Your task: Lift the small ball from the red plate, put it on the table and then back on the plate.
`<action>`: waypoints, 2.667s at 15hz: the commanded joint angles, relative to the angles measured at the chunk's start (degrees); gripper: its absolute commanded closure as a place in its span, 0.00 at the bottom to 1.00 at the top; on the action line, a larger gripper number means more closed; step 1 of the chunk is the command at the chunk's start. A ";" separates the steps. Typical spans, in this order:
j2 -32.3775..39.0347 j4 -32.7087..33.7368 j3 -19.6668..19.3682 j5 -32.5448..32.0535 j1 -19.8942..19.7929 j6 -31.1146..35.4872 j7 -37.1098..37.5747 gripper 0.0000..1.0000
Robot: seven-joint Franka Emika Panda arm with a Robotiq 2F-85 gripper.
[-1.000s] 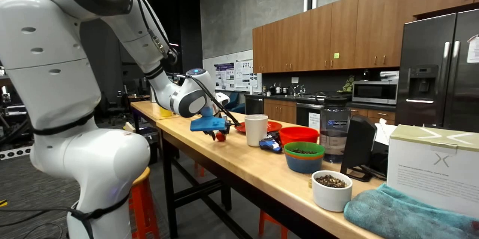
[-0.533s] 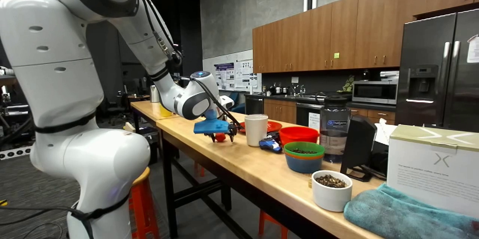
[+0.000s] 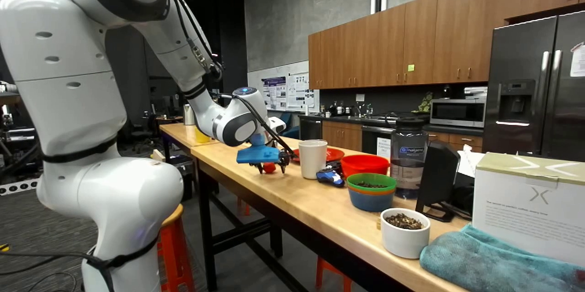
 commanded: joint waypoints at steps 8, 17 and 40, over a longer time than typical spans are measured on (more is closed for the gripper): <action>0.00 0.00 0.00 0.00 0.00 0.00 0.00 0.08; -0.06 0.59 -0.56 0.57 0.78 0.04 -0.74 0.00; 0.20 2.27 -1.03 3.74 2.28 0.83 -0.48 0.39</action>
